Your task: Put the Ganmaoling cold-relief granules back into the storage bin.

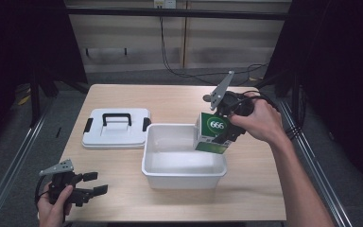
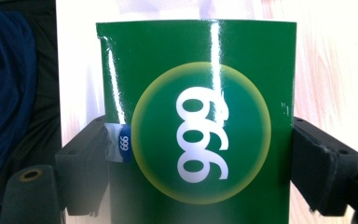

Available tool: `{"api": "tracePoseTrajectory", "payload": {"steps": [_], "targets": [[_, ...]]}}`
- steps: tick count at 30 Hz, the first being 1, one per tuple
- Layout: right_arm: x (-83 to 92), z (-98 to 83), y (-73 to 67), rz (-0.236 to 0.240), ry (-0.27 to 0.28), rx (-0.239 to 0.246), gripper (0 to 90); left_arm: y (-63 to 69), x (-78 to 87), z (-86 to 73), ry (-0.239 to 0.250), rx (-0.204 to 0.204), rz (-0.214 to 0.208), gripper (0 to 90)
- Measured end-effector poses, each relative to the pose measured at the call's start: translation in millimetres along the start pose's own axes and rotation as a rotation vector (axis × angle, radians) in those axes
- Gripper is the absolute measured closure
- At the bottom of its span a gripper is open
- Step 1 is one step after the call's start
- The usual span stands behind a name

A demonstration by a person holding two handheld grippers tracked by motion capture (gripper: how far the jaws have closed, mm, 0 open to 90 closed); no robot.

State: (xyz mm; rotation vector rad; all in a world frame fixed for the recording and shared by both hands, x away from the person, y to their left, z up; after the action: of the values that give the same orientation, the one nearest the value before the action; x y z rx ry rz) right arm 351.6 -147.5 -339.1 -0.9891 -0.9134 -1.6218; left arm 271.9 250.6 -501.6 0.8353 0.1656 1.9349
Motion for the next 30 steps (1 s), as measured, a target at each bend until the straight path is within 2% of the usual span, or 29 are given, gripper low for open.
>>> {"api": "tracePoseTrajectory", "payload": {"steps": [9,15,18,25,30], "targets": [[-15.0,2.9,-1.2,0.017,-0.065,0.013,16.1,1.6,0.5,0.0,0.005,-0.002,-0.004,16.5],[-23.9,6.2,-2.0,0.032,-0.079,0.029,16.0,1.3,0.6,0.2,0.005,-0.002,-0.003,16.4],[-29.5,4.5,-0.7,0.024,-0.104,0.033,16.0,1.6,0.9,-0.4,0.007,0.002,-0.004,16.5],[-47.3,1.3,-4.3,0.054,-0.133,0.046,16.0,1.4,0.3,-0.5,0.003,0.001,-0.004,16.4],[-56.3,-0.1,-5.3,0.056,-0.148,0.051,15.9,1.7,1.2,-0.2,0.012,0.005,-0.005,16.5]]}}
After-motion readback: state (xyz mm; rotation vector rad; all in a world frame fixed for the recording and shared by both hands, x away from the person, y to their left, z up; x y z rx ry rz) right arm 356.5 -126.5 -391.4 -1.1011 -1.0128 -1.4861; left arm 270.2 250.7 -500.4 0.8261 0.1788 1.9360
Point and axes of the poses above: each handheld gripper's, and its own axes: x roughly backward along the jaws, z roughly out of its top, y roughly to its right, the point moved 7 cm from there along -x, roughly forward along the jaws, and after that the axes turned 5 degrees about -z, right-handed, at the moved point
